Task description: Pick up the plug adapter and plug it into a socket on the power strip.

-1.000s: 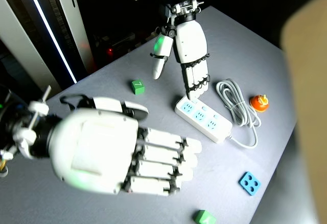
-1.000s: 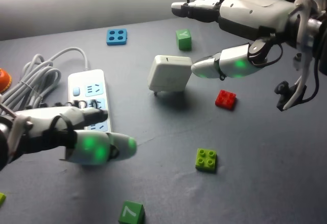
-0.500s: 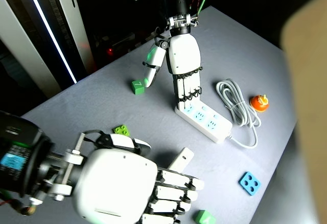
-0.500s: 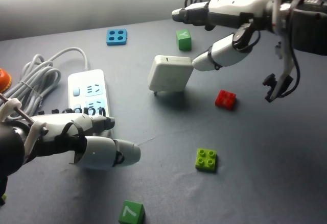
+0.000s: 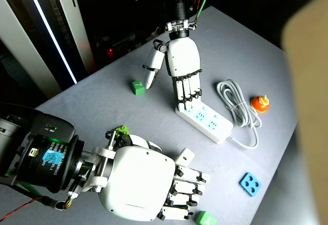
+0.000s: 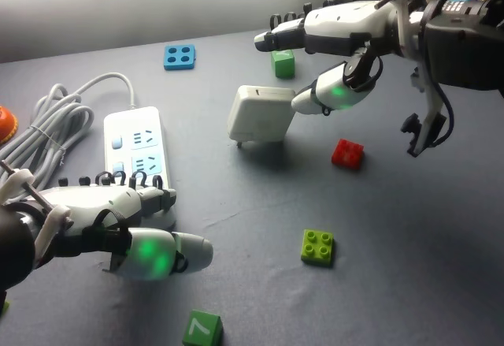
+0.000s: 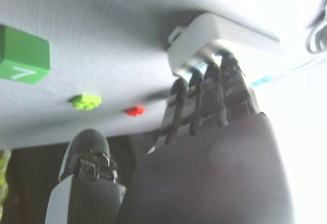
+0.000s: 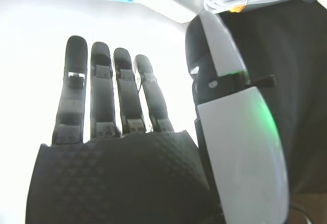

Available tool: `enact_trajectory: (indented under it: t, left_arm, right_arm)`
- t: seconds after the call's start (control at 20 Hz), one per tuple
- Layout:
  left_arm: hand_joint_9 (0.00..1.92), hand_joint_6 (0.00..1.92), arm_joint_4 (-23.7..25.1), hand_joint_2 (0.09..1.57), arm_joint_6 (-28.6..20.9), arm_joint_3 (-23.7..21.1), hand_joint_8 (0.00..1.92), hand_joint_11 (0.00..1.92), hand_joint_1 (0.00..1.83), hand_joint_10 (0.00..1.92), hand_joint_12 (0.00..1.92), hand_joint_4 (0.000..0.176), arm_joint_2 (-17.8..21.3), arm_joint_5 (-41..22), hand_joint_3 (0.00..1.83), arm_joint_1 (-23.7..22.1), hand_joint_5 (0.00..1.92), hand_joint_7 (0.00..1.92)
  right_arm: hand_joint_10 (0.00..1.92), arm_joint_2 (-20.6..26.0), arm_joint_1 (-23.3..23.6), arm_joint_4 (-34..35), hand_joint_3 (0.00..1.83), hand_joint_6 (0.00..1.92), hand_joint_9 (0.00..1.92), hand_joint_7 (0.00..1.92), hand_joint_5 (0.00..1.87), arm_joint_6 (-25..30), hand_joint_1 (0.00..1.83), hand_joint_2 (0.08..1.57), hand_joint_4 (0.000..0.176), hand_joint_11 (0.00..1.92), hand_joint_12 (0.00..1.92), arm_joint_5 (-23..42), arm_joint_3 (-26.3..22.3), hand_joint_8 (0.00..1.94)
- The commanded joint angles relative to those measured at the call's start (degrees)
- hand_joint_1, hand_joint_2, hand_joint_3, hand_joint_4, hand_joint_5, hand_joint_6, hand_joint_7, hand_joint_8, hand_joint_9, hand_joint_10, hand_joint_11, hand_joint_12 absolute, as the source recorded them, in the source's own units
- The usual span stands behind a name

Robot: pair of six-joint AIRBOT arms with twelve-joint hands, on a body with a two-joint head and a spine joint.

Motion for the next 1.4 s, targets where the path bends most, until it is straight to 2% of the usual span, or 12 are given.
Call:
enact_trajectory:
  t: [0.0, 0.15, 0.3, 0.45, 0.55, 0.65, 0.85, 0.9, 1.0, 1.05, 1.2, 1.35]
  left_arm:
    - [0.02, 0.01, 0.96, 1.19, -0.27, -0.08, 0.01, 0.04, 0.0, 0.01, 0.02, 0.0, 0.24, -0.55, 0.0, -0.09, 0.05, 0.06]
    - [0.0, 0.0, 1.17, 1.2, -0.27, -0.13, 0.0, 0.0, 0.0, 0.0, 0.01, 0.0, 0.3, -0.72, 0.0, -0.06, 0.04, 0.03]
    - [0.01, 0.0, 1.24, 1.2, -0.27, 0.26, 0.0, 0.02, 0.0, 0.0, 0.02, 0.0, 0.48, -1.09, 0.0, 0.09, 0.04, 0.03]
    - [0.0, 0.0, 1.93, 1.2, -0.27, 0.47, 0.0, 0.0, 0.0, 0.0, 0.01, 0.0, 1.14, -1.63, 0.0, 0.38, 0.02, 0.01]
    - [0.0, 0.0, 1.96, 1.2, -0.27, 0.43, 0.0, 0.0, 0.0, 0.0, 0.0, 0.0, 1.28, -1.74, 0.0, 0.41, 0.02, 0.01]
    - [0.02, 0.01, 1.97, 1.2, -0.27, 0.48, 0.01, 0.03, 0.0, 0.01, 0.01, 0.0, 1.28, -1.99, 0.0, 0.12, 0.04, 0.03]
    - [0.02, 0.01, 1.96, 1.2, -0.27, 0.41, 0.01, 0.03, 0.0, 0.0, 0.02, 0.0, 1.23, -1.91, 0.0, -0.31, 0.04, 0.03]
    - [0.03, 0.01, 1.96, 1.19, -0.27, 0.33, 0.01, 0.03, 0.0, 0.01, 0.02, 0.0, 1.18, -1.86, 0.0, -0.2, 0.04, 0.04]
    - [0.03, 0.01, 1.96, 1.2, -0.27, 0.24, 0.01, 0.04, 0.0, 0.01, 0.02, 0.0, 1.2, -1.85, 0.0, -0.03, 0.04, 0.04]
    - [0.02, 0.0, 1.96, 1.2, -0.27, 0.29, 0.0, 0.04, 0.0, 0.0, 0.02, 0.0, 1.2, -1.64, 0.0, -0.1, 0.04, 0.03]
    - [0.03, 0.0, 1.96, 1.2, -0.28, 0.17, 0.0, 0.03, 0.0, 0.0, 0.02, 0.0, 1.23, -1.44, 0.0, 0.01, 0.04, 0.03]
    - [0.02, 0.0, 1.96, 1.2, -0.42, -0.09, 0.0, 0.02, 0.0, 0.0, 0.02, 0.0, 1.37, -1.36, 0.0, 0.03, 0.03, 0.02]
  right_arm:
    - [0.01, 0.17, 1.04, -1.41, 0.0, 0.02, 0.23, 0.21, 0.22, 1.31, 1.02, 1.17, 0.0, 0.0, 0.94, 6.09, 0.21, 0.01]
    - [0.01, -0.02, 0.72, -6.55, 0.0, 0.0, 0.24, 0.21, 0.19, 4.94, 0.95, 1.18, 0.0, 0.0, 0.95, 6.91, 0.18, 0.0]
    - [0.0, -0.15, 1.28, -7.25, 0.01, 0.0, 0.2, 0.17, 0.15, 7.97, 0.89, 1.2, 0.0, 0.0, 0.82, 5.15, 0.21, 0.0]
    - [0.01, -0.95, 1.14, -7.23, 0.0, 0.0, 0.24, 0.2, 0.17, 9.18, 0.93, 1.18, 0.0, 0.0, 0.92, 4.44, 0.6, 0.01]
    - [0.01, -1.85, 1.32, -5.75, 0.0, 0.01, 0.26, 0.23, 0.2, 9.38, 0.95, 1.19, 0.0, 0.0, 0.95, 3.7, 1.23, 0.01]
    - [0.0, -2.88, 1.67, -3.45, 0.01, 0.0, 0.22, 0.18, 0.14, 9.38, 0.9, 1.21, 0.0, 0.0, 0.88, 1.58, 2.14, 0.0]
    - [0.0, -5.08, 1.2, -3.39, 0.0, 0.0, 0.24, 0.2, 0.15, 9.19, 0.94, 1.17, 0.0, 0.0, 0.86, 1.17, 4.4, 0.0]
    - [0.01, -5.57, 0.94, -3.4, 0.0, 0.01, 0.25, 0.21, 0.18, 9.19, 0.95, 1.16, 0.0, 0.0, 0.91, 1.17, 4.92, 0.01]
    - [0.0, -6.51, 0.48, -3.41, 0.01, 0.01, 0.24, 0.2, 0.17, 9.12, 0.92, 1.19, 0.0, 0.0, 0.92, 1.18, 5.85, 0.0]
    - [0.0, -6.99, 0.15, -3.42, 0.01, 0.01, 0.2, 0.17, 0.15, 9.03, 0.93, 1.2, 0.0, 0.0, 0.81, 1.18, 6.38, 0.0]
    - [0.01, -7.87, -1.12, -3.57, 0.0, 0.0, 0.23, 0.2, 0.17, 8.46, 0.94, 1.18, 0.0, 0.0, 0.91, 2.11, 7.44, 0.0]
    - [0.0, -9.14, -2.06, -3.65, 0.0, 0.01, 0.24, 0.2, 0.16, 8.37, 0.91, 1.19, 0.0, 0.0, 0.88, 2.8, 9.07, 0.0]
